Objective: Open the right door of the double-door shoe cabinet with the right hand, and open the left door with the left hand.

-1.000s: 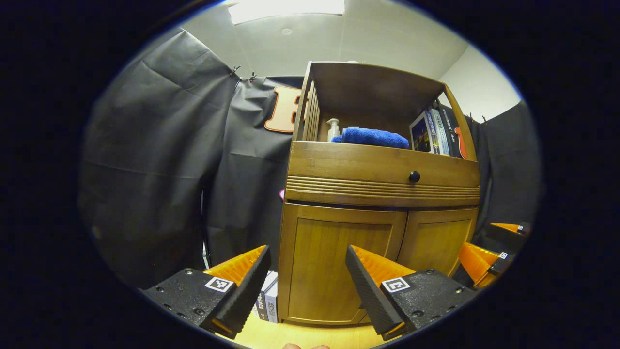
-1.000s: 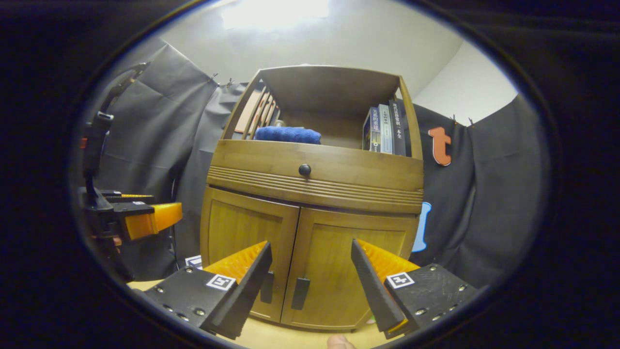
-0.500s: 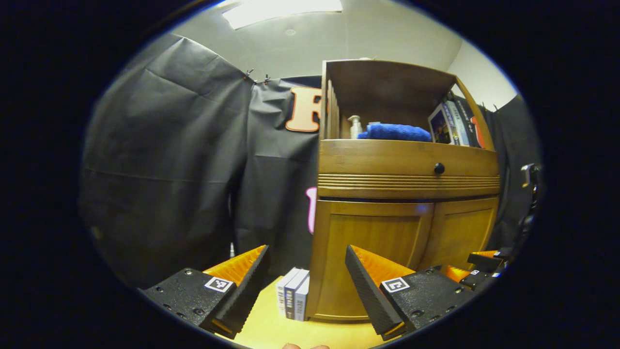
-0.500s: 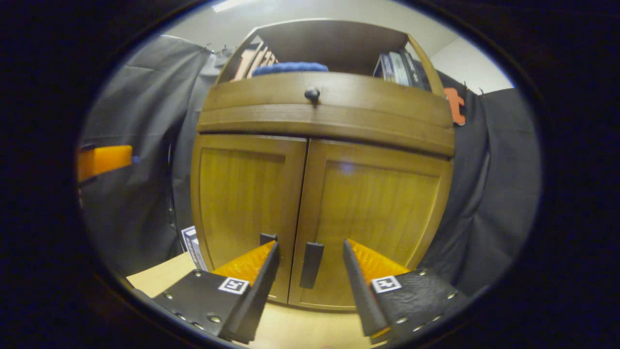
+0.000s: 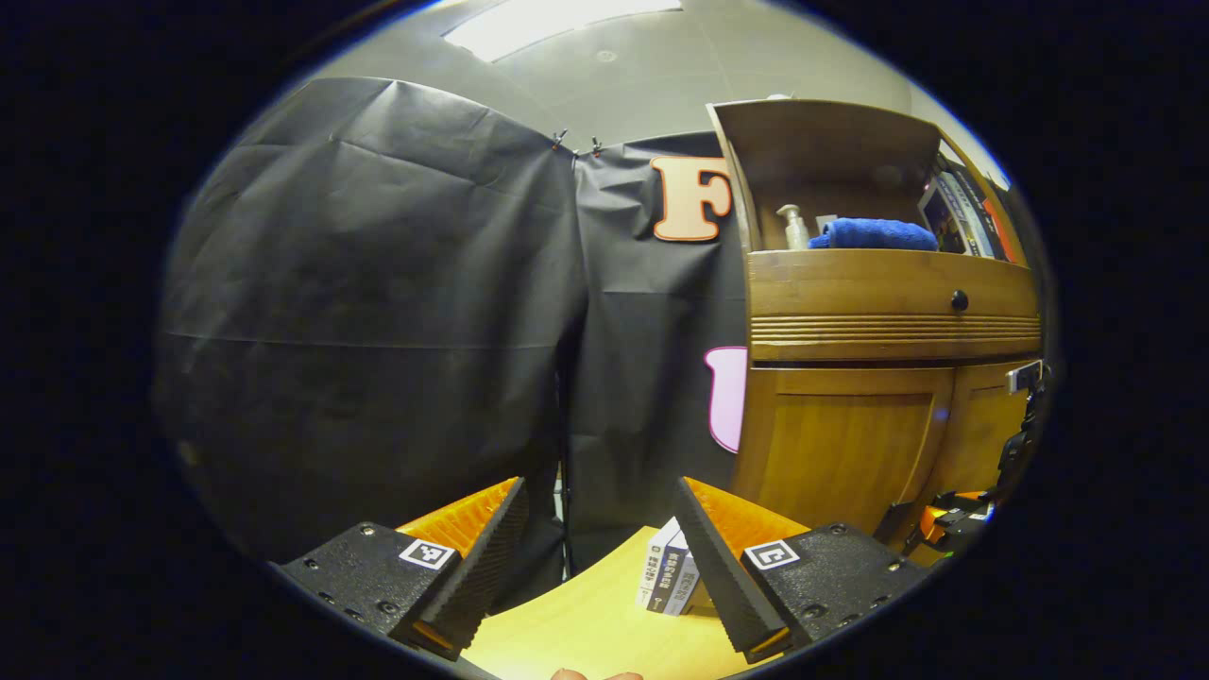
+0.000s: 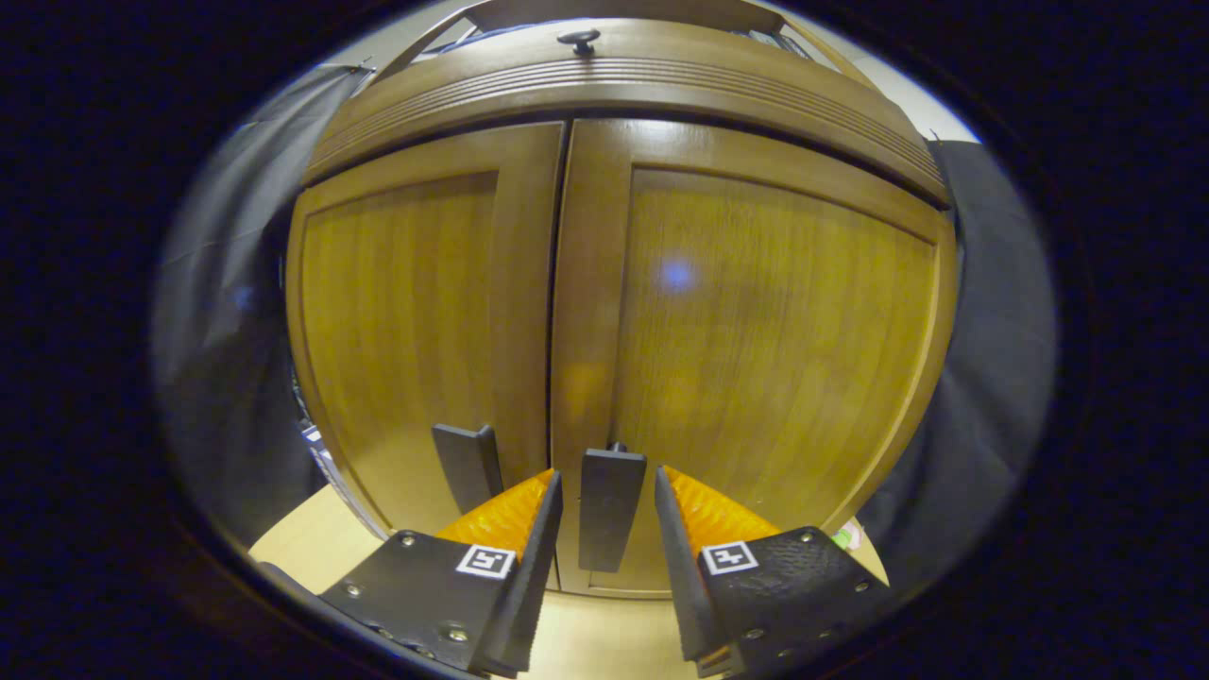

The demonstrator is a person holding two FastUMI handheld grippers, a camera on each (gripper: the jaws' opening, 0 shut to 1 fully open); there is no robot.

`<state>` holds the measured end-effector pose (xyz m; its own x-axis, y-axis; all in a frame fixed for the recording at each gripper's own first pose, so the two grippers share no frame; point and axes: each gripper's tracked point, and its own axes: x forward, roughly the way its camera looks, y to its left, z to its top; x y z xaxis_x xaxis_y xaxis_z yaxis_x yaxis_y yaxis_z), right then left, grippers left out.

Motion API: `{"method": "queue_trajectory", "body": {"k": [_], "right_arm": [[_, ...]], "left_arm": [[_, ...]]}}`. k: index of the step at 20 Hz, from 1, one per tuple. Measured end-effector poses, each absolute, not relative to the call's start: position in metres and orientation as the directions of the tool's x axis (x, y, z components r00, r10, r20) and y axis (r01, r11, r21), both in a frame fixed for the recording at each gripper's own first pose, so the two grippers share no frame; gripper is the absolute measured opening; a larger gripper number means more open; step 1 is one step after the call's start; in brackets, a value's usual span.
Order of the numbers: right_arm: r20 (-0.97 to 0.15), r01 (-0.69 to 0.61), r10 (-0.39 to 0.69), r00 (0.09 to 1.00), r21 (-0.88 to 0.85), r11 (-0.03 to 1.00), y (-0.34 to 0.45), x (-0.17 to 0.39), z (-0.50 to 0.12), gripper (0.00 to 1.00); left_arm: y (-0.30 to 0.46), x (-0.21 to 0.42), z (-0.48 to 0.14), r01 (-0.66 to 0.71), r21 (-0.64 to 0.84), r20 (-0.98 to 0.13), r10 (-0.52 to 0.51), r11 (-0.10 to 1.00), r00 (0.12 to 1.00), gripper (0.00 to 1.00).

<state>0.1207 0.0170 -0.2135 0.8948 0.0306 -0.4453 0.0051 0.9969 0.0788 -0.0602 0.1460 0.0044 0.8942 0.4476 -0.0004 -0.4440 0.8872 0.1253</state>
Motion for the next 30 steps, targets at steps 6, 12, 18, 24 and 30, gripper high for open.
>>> {"method": "queue_trajectory", "body": {"k": [6, 12, 18, 24, 30], "right_arm": [[-0.429, 0.076, -0.033, 0.903, 0.084, 0.994, 0.009, 0.124, -0.212, 0.33], [-0.428, 0.124, -0.068, 0.901, 0.105, 0.987, 0.005, 0.109, -0.21, 0.28], [-0.419, 0.117, -0.063, 0.906, 0.105, 0.988, -0.004, 0.071, -0.199, 0.28], [-0.422, 0.122, -0.061, 0.905, 0.119, 0.985, -0.017, 0.038, -0.193, 0.25], [-0.425, 0.155, -0.096, 0.9, 0.106, 0.982, -0.033, 0.007, -0.191, 0.25]], "left_arm": [[0.145, -0.06, 0.0, -0.447, 0.131, -0.014, 0.453, 0.885, 0.892, 0.92], [0.13, -0.054, -0.004, -0.395, 0.127, -0.028, 0.402, 0.91, 0.915, 0.92], [0.109, -0.051, -0.012, -0.331, 0.123, -0.054, 0.339, 0.936, 0.939, 0.95], [0.081, -0.046, -0.02, -0.247, 0.129, -0.076, 0.258, 0.96, 0.963, 0.92], [0.051, -0.034, -0.029, -0.155, 0.115, -0.097, 0.166, 0.981, 0.981, 0.96]]}}
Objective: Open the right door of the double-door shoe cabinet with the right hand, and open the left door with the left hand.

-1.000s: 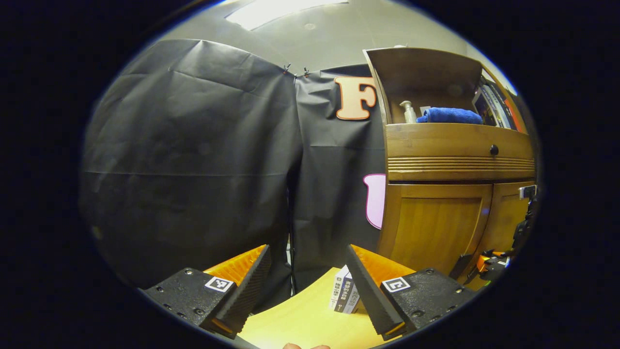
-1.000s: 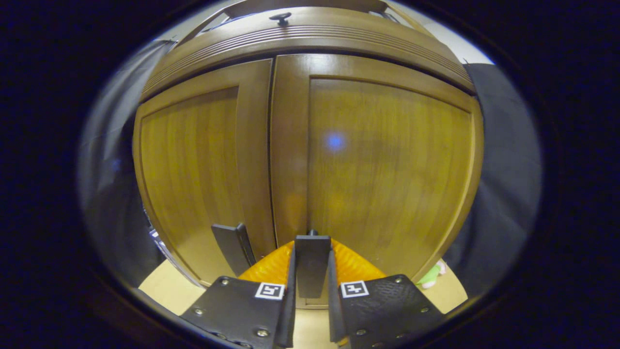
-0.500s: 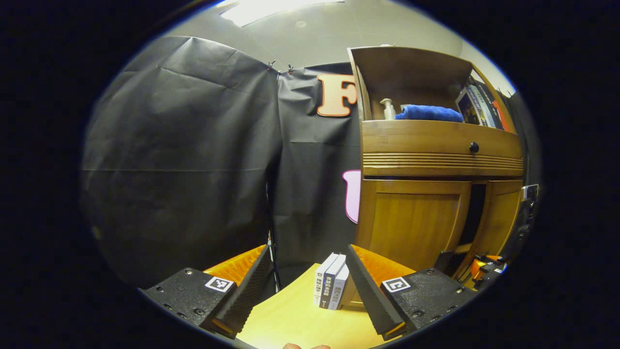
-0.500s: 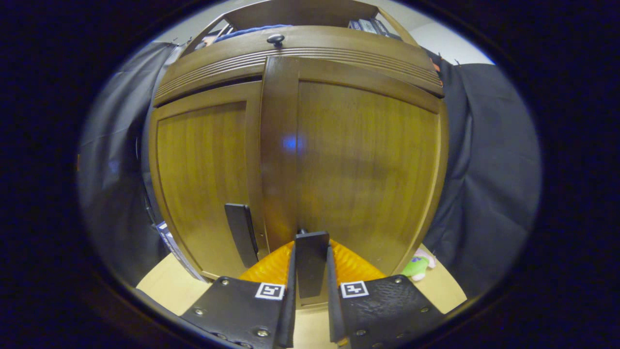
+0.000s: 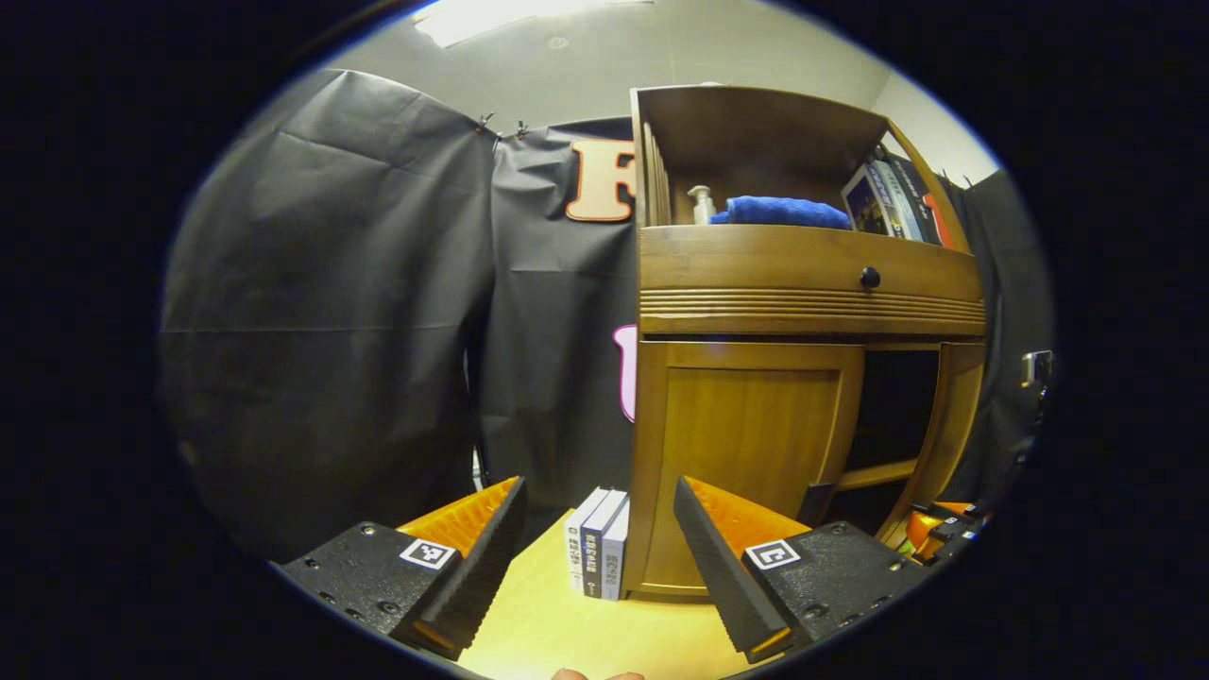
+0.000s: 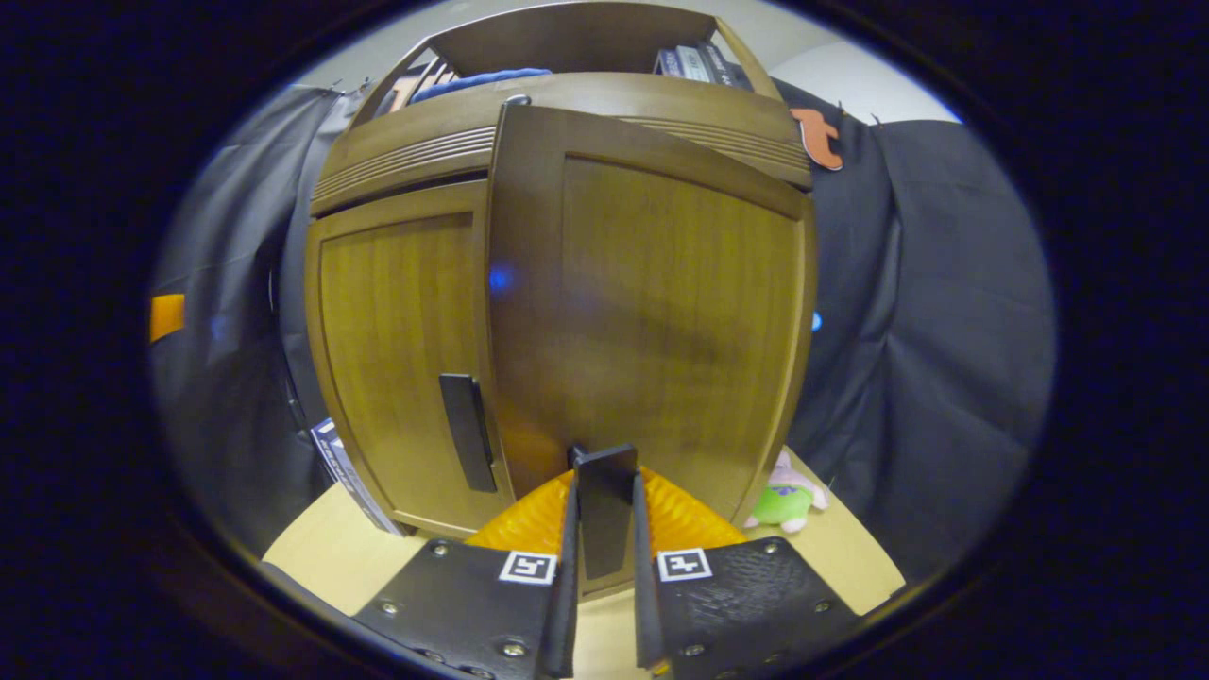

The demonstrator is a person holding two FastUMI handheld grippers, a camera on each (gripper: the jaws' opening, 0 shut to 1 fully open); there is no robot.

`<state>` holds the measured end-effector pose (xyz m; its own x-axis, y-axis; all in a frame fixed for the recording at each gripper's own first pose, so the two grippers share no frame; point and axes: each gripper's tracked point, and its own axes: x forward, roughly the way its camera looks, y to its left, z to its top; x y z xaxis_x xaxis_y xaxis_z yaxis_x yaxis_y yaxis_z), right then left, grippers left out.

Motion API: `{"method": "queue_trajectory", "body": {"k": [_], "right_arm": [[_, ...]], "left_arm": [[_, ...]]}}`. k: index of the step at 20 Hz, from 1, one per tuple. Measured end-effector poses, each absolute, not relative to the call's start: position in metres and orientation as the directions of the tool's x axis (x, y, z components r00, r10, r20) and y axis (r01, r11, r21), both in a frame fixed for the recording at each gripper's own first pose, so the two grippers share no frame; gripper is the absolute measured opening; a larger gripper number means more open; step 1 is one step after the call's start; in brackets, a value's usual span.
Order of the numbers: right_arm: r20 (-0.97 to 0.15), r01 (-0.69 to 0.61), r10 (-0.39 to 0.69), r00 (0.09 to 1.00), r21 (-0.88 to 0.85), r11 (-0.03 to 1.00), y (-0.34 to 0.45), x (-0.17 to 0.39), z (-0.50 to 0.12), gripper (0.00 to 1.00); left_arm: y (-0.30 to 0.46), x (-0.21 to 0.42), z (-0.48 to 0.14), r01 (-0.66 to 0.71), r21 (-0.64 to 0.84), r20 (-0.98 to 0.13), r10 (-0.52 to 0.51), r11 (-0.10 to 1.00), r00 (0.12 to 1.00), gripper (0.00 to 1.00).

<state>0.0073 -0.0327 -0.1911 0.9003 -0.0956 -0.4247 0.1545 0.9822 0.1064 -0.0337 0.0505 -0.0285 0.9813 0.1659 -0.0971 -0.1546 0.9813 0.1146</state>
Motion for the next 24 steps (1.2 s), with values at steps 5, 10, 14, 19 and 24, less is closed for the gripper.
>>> {"method": "queue_trajectory", "body": {"k": [5, 10, 14, 19, 24], "right_arm": [[-0.429, 0.189, -0.136, 0.893, 0.084, 0.978, -0.055, -0.024, -0.186, 0.24], [-0.44, 0.234, -0.193, 0.877, 0.041, 0.971, -0.081, -0.053, -0.185, 0.24], [-0.448, 0.248, -0.196, 0.872, 0.059, 0.967, -0.096, -0.07, -0.184, 0.24], [-0.44, 0.274, -0.221, 0.87, 0.06, 0.96, -0.11, -0.083, -0.178, 0.24], [-0.441, 0.303, -0.254, 0.861, 0.044, 0.952, -0.126, -0.094, -0.178, 0.24]], "left_arm": [[0.011, -0.022, -0.038, -0.047, 0.097, -0.119, 0.059, 0.994, 0.991, 0.92], [-0.025, -0.016, -0.041, 0.051, 0.09, -0.124, -0.04, 0.995, 0.991, 0.96], [-0.051, -0.013, -0.048, 0.112, 0.073, -0.132, -0.102, 0.991, 0.986, 0.92], [-0.066, -0.011, -0.05, 0.151, 0.073, -0.14, -0.14, 0.986, 0.98, 0.96], [-0.077, -0.01, -0.055, 0.176, 0.053, -0.155, -0.166, 0.983, 0.974, 0.92]]}}
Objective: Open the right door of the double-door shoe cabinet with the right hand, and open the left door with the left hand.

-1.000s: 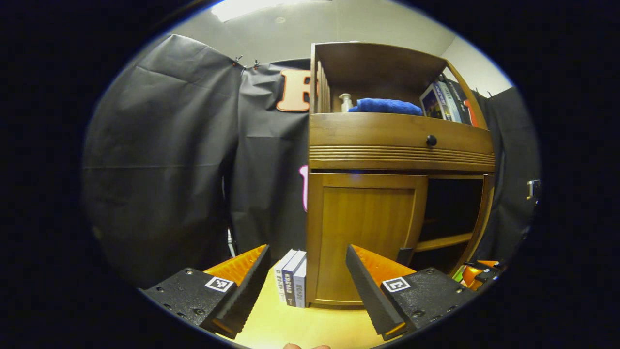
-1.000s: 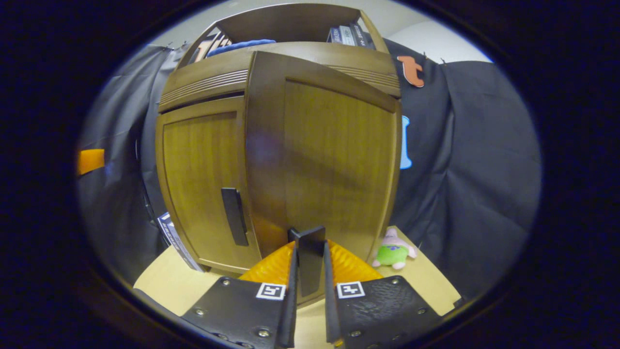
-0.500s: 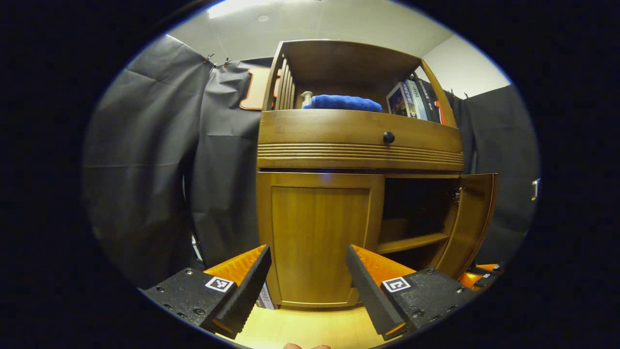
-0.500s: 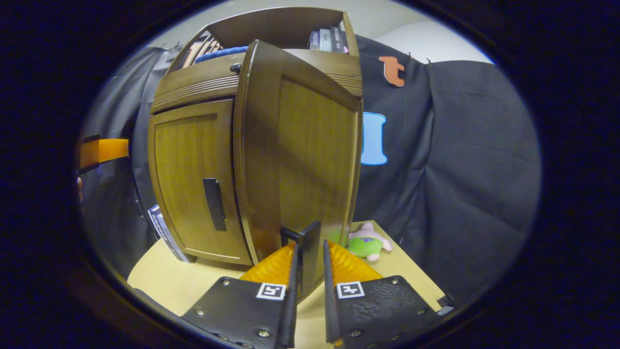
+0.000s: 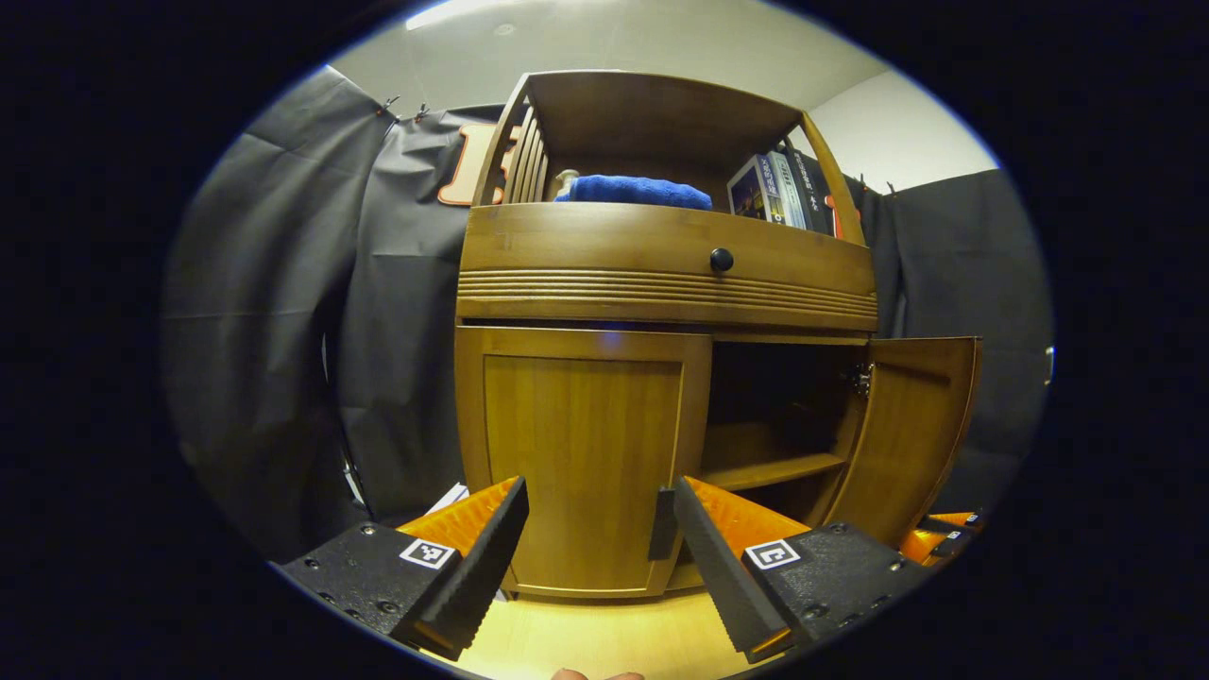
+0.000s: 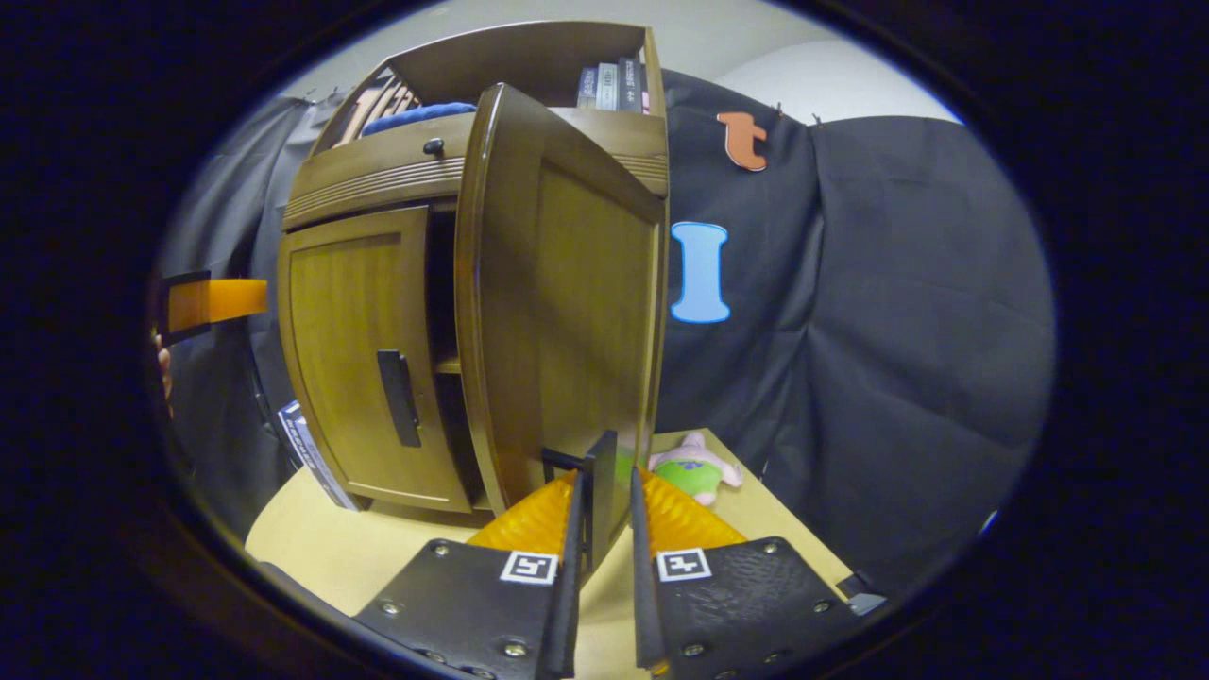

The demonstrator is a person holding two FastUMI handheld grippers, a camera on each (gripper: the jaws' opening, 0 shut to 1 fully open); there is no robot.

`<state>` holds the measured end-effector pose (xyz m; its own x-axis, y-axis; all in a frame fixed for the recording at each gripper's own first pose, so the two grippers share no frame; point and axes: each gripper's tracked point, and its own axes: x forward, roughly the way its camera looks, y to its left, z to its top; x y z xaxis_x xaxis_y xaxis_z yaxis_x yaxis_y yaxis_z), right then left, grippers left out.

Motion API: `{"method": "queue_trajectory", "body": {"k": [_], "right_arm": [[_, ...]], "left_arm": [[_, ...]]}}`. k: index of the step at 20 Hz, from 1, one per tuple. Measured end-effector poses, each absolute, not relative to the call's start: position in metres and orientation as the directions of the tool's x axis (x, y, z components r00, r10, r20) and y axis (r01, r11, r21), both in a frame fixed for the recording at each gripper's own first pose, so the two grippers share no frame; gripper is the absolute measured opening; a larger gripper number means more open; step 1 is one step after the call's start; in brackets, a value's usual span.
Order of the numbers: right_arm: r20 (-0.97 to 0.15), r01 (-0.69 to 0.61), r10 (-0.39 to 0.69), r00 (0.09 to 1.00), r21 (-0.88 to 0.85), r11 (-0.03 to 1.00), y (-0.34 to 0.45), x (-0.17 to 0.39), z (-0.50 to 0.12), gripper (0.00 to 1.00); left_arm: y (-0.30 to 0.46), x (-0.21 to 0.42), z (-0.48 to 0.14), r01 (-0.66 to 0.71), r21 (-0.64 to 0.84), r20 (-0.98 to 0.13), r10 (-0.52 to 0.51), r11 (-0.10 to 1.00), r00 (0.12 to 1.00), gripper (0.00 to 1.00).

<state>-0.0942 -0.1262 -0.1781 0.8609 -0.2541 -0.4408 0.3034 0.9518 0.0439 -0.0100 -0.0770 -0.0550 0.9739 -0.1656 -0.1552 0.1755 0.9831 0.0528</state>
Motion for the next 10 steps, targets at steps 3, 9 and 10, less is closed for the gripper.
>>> {"method": "queue_trajectory", "body": {"k": [3, 9, 10], "right_arm": [[-0.445, 0.334, -0.286, 0.849, 0.033, 0.942, -0.143, -0.103, -0.179, 0.24], [-0.465, 0.409, -0.349, 0.814, 0.031, 0.912, -0.185, -0.121, -0.186, 0.2], [-0.465, 0.413, -0.352, 0.812, 0.032, 0.91, -0.189, -0.123, -0.187, 0.21]], "left_arm": [[-0.086, -0.009, -0.058, 0.191, 0.052, -0.162, -0.181, 0.98, 0.97, 0.96], [-0.099, -0.01, -0.065, 0.222, 0.04, -0.179, -0.212, 0.974, 0.961, 0.96], [-0.101, -0.01, -0.067, 0.226, 0.039, -0.182, -0.216, 0.973, 0.959, 0.96]]}}
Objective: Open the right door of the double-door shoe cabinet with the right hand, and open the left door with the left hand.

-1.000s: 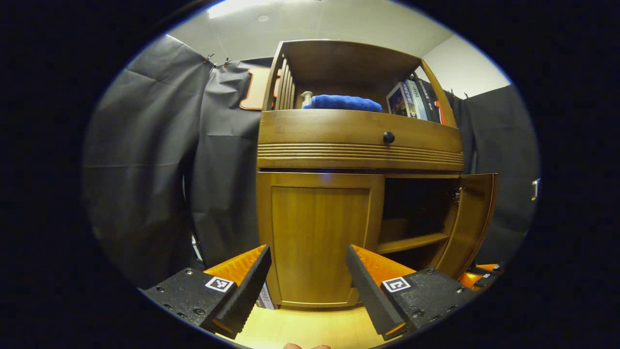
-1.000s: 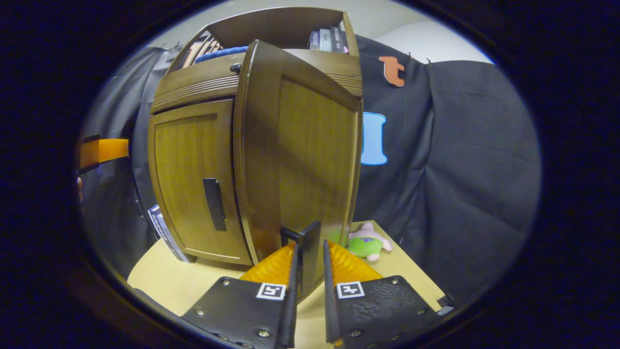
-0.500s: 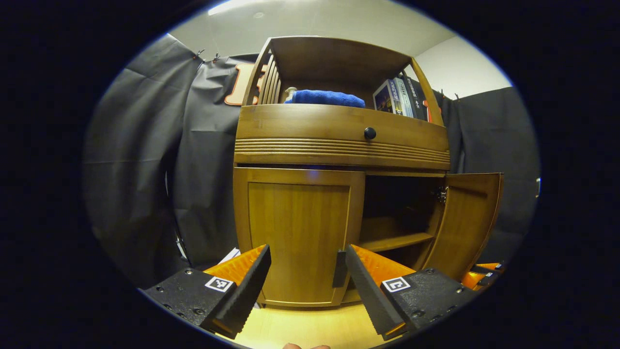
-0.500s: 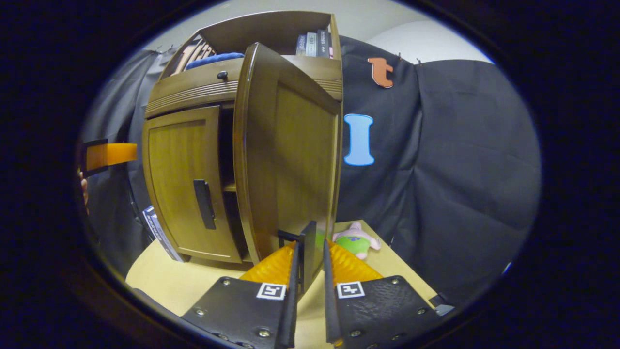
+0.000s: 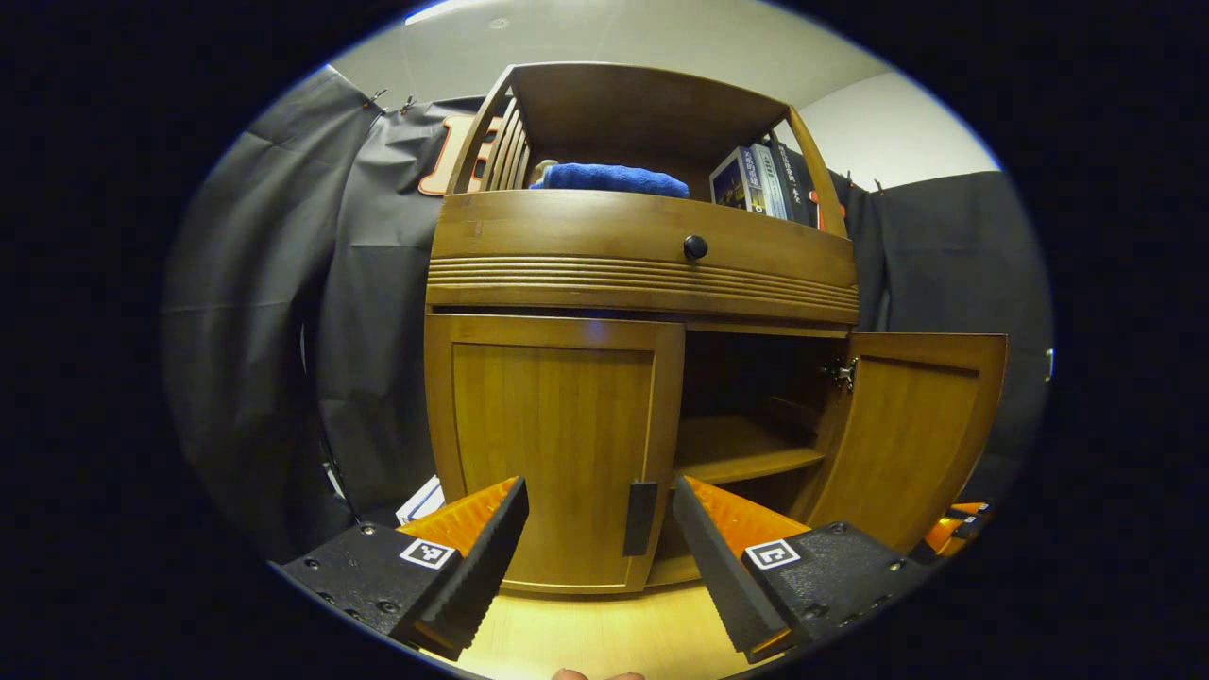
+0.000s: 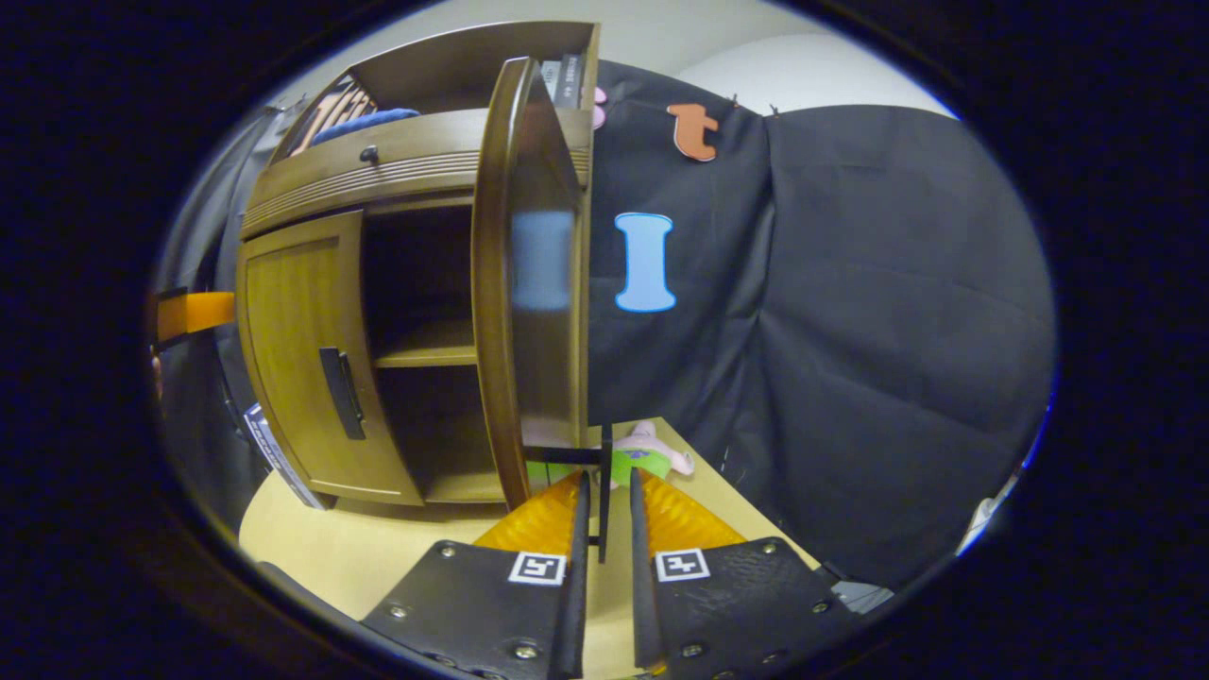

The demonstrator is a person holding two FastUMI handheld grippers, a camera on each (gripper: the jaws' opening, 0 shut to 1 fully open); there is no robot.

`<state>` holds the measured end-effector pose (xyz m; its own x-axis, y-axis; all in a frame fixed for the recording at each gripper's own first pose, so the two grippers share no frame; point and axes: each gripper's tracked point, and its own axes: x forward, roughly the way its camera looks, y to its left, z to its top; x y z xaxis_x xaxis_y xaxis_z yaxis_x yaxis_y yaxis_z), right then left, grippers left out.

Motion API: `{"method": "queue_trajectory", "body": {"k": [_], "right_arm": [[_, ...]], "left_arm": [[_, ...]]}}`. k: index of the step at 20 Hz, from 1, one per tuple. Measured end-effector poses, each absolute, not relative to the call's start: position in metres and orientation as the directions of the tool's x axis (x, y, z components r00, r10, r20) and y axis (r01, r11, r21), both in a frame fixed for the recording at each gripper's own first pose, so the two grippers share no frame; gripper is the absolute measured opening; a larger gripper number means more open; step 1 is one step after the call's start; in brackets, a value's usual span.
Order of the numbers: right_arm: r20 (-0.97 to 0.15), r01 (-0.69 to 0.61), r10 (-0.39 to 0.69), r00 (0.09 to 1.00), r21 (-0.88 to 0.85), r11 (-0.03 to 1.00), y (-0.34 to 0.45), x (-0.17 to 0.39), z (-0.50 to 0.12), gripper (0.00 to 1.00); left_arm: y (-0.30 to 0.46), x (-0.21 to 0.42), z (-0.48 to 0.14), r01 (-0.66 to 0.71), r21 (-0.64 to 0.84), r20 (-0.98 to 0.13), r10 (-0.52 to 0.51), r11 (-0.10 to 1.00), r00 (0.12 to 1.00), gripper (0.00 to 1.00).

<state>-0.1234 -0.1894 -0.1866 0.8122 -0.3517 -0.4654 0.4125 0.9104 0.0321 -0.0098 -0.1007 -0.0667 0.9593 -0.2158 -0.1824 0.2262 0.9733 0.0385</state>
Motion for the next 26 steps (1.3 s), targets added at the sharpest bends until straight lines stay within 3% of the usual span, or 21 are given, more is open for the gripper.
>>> {"method": "queue_trajectory", "body": {"k": [5, 11, 14, 20, 26], "right_arm": [[-0.459, 0.442, -0.395, 0.796, -0.005, 0.897, -0.211, -0.133, -0.184, 0.21], [-0.46, 0.512, -0.465, 0.756, -0.027, 0.859, -0.236, -0.148, -0.185, 0.21], [-0.456, 0.558, -0.508, 0.731, -0.03, 0.83, -0.251, -0.162, -0.182, 0.21], [-0.427, 0.59, -0.515, 0.744, 0.055, 0.806, -0.246, -0.165, -0.158, 0.21], [-0.405, 0.594, -0.521, 0.751, 0.071, 0.802, -0.24, -0.166, -0.14, 0.21]], "left_arm": [[-0.111, -0.008, -0.074, 0.243, 0.032, -0.202, -0.232, 0.97, 0.952, 0.92], [-0.122, 0.001, -0.088, 0.263, 0.041, -0.233, -0.247, 0.964, 0.941, 0.96], [-0.128, 0.008, -0.098, 0.273, 0.04, -0.244, -0.255, 0.961, 0.936, 0.92], [-0.14, 0.035, -0.125, 0.287, 0.019, -0.304, -0.268, 0.958, 0.914, 0.96], [-0.138, 0.069, -0.165, 0.273, 0.055, -0.374, -0.233, 0.96, 0.898, 0.89]]}}
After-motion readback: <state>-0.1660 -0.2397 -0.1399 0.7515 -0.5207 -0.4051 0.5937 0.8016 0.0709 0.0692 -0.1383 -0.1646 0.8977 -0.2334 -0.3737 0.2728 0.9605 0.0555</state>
